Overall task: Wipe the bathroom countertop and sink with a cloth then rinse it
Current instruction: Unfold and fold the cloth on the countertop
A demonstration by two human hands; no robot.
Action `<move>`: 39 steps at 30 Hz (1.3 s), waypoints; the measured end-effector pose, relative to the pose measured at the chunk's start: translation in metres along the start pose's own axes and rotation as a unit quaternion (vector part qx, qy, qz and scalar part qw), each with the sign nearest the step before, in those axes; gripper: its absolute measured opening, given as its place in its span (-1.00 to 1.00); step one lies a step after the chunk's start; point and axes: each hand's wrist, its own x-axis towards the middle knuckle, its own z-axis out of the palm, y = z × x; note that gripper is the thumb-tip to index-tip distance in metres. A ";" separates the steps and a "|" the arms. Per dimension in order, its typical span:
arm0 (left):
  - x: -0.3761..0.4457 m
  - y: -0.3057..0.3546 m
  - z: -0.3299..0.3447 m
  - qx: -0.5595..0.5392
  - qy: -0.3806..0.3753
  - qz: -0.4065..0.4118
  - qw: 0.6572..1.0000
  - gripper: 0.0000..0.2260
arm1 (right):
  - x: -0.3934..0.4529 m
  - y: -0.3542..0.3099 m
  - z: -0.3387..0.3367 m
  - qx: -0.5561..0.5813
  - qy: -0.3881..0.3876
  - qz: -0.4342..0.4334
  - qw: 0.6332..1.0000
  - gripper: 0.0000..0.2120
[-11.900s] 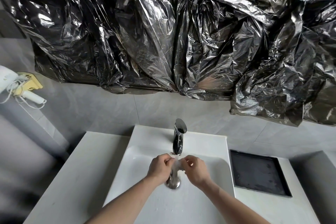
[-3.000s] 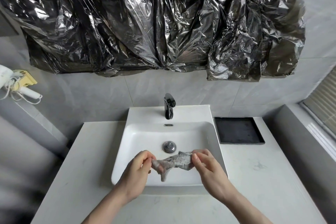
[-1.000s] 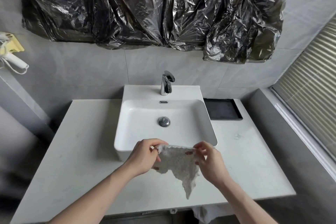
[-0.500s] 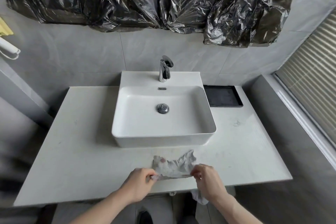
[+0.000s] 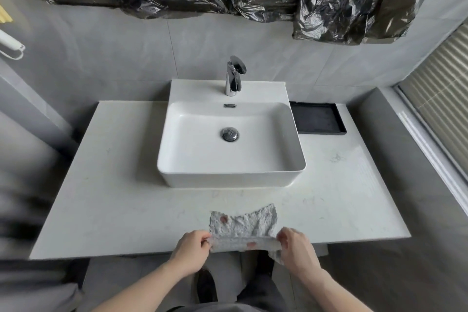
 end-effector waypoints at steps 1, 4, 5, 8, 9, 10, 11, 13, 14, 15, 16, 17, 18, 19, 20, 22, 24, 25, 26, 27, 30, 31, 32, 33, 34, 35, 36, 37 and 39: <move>0.003 0.001 -0.001 -0.015 0.010 -0.015 1.000 -0.78 | 0.007 -0.003 -0.004 0.009 0.007 -0.008 1.000 -0.83; 0.013 0.007 -0.002 -0.019 0.027 -0.041 0.999 -0.78 | 0.031 -0.013 -0.014 0.021 0.014 -0.014 1.000 -0.83; 0.018 0.008 -0.002 -0.014 0.035 -0.050 0.998 -0.76 | 0.040 -0.016 -0.016 0.022 0.017 -0.017 0.999 -0.85; 0.033 0.008 -0.001 -0.025 0.047 -0.087 0.995 -0.75 | 0.063 -0.023 -0.022 0.016 0.004 -0.022 1.000 -0.88; 0.038 0.009 -0.001 -0.029 0.046 -0.097 0.994 -0.77 | 0.071 -0.024 -0.022 0.010 -0.005 -0.022 1.000 -0.88; 0.039 0.012 -0.002 -0.026 0.048 -0.104 0.993 -0.83 | 0.078 -0.025 -0.023 0.005 -0.015 -0.018 1.000 -0.87; 0.040 0.016 -0.004 -0.014 0.054 -0.109 0.992 -0.85 | 0.084 -0.025 -0.023 0.004 -0.022 -0.015 1.000 -0.85; 0.038 0.021 -0.004 0.036 0.059 -0.108 0.992 -0.66 | 0.093 -0.024 -0.020 -0.009 -0.040 -0.012 0.999 -0.79; 0.037 0.023 -0.002 0.064 0.062 -0.093 0.992 -0.60 | 0.095 -0.023 -0.019 -0.025 -0.051 -0.012 0.998 -0.73; 0.034 0.026 -0.001 0.094 0.063 -0.069 0.991 -0.56 | 0.095 -0.022 -0.016 -0.041 -0.059 -0.008 0.997 -0.66; 0.032 0.028 0.002 0.117 0.057 -0.040 0.991 -0.54 | 0.094 -0.020 -0.014 -0.046 -0.065 0.003 0.997 -0.59; 0.030 0.029 0.006 0.129 0.044 -0.011 0.991 -0.54 | 0.092 -0.018 -0.010 -0.039 -0.069 0.021 0.997 -0.52; 0.028 0.029 0.011 0.136 0.024 0.018 0.990 -0.55 | 0.090 -0.015 -0.007 -0.027 -0.071 0.040 0.996 -0.47; 0.026 0.028 0.017 0.141 -0.003 0.034 0.989 -0.57 | 0.087 -0.013 -0.003 -0.013 -0.072 0.060 0.996 -0.44; 0.024 0.028 0.022 0.148 -0.028 0.044 0.988 -0.58 | 0.084 -0.010 0.000 -0.002 -0.073 0.076 0.994 -0.42; 0.021 0.026 0.030 0.165 -0.072 0.045 0.983 -0.57 | 0.079 -0.007 0.006 0.018 -0.079 0.090 0.993 -0.41; 0.019 0.024 0.033 0.170 -0.088 0.040 0.981 -0.53 | 0.076 -0.004 0.011 0.055 -0.084 0.102 0.990 -0.47; 0.020 0.024 0.033 0.172 -0.090 0.041 0.980 -0.52 | 0.076 -0.003 0.013 0.072 -0.083 0.116 0.987 -0.52; 0.020 0.024 0.032 0.172 -0.094 0.042 0.980 -0.50 | 0.077 -0.003 0.013 0.082 -0.081 0.133 0.984 -0.59; 0.020 0.024 0.031 0.169 -0.097 0.045 0.980 -0.49 | 0.078 -0.003 0.013 0.087 -0.083 0.148 0.982 -0.66; 0.019 0.023 0.026 0.154 -0.098 0.050 0.982 -0.48 | 0.079 -0.010 0.008 0.114 -0.080 0.158 0.978 -0.81; 0.019 0.021 0.025 0.149 -0.093 0.052 0.983 -0.48 | 0.077 -0.013 0.004 0.132 -0.074 0.159 0.975 -0.83; 0.018 0.020 0.024 0.144 -0.089 0.054 0.984 -0.48 | 0.075 -0.016 -0.001 0.150 -0.069 0.161 0.973 -0.85; 0.017 0.019 0.023 0.140 -0.088 0.056 0.985 -0.49 | 0.073 -0.019 -0.005 0.165 -0.064 0.162 0.971 -0.87; 0.016 0.018 0.022 0.135 -0.087 0.059 0.985 -0.50 | 0.070 -0.022 -0.009 0.176 -0.057 0.158 0.970 -0.89; 0.014 0.017 0.021 0.129 -0.089 0.060 0.986 -0.52 | 0.068 -0.025 -0.013 0.186 -0.048 0.152 0.969 -0.90; 0.012 0.016 0.020 0.123 -0.092 0.061 0.986 -0.54 | 0.065 -0.030 -0.017 0.196 -0.043 0.146 0.969 -0.91; 0.009 0.015 0.019 0.116 -0.094 0.059 0.987 -0.56 | 0.062 -0.036 -0.020 0.207 -0.040 0.142 0.967 -0.91; 0.003 0.011 0.016 0.098 -0.090 0.054 0.990 -0.61 | 0.059 -0.053 -0.023 0.240 -0.037 0.137 0.960 -0.91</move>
